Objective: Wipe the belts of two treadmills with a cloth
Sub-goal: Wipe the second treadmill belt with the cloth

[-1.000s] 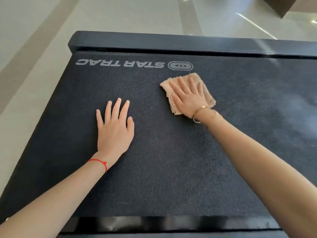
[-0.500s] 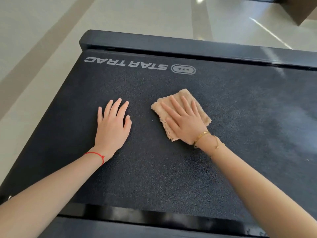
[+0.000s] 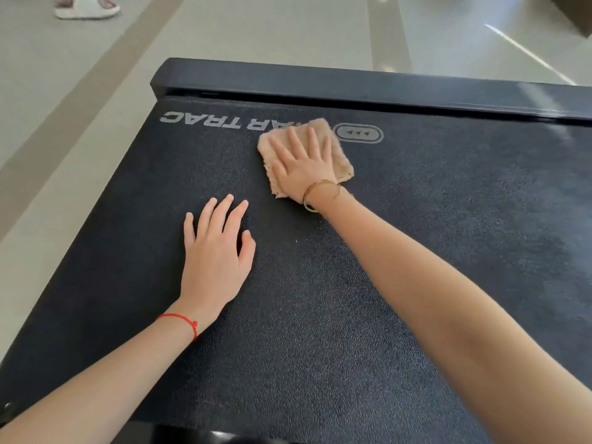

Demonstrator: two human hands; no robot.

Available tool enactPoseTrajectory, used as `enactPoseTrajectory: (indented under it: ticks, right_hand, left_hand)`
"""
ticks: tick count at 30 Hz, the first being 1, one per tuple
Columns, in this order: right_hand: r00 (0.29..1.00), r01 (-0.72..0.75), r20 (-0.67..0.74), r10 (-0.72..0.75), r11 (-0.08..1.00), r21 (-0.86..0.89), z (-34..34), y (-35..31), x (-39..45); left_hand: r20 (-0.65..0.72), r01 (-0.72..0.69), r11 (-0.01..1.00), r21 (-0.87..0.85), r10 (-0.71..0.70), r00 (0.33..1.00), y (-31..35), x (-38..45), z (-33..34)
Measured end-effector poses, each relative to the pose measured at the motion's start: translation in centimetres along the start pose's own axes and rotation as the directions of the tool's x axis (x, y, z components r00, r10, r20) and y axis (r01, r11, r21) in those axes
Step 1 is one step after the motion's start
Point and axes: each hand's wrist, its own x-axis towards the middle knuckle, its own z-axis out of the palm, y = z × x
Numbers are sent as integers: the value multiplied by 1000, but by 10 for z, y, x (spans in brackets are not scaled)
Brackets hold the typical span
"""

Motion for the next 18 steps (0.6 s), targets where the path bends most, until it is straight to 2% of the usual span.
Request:
enactPoseTrajectory:
  ticks: [3, 5, 9, 13, 15, 18]
  right_hand:
    - [984, 176, -33, -177, 984, -25, 9, 3, -34]
    - [983, 179, -36, -179, 984, -19, 8, 24, -46]
    - [998, -63, -27, 64, 998, 17, -4, 68, -20]
    - [975, -220, 5, 220, 975, 44, -12, 61, 30]
    - [984, -178, 15, 177, 983, 39, -13, 42, 41]
    - [999, 2, 32, -2, 1000, 0, -7, 7, 31]
  left_hand:
    - [-1, -4, 1000, 0, 4, 1000, -1, 0, -1]
    - [6, 0, 1000, 3, 0, 1000, -1, 0, -1]
    - [17, 8, 1000, 5, -8, 1000, 0, -1, 0]
    - [14, 6, 1000, 5, -6, 1000, 0, -1, 0]
    - [16, 11, 1000, 5, -11, 1000, 0, 0, 0]
    - [19, 13, 1000, 8, -13, 1000, 0, -1, -1]
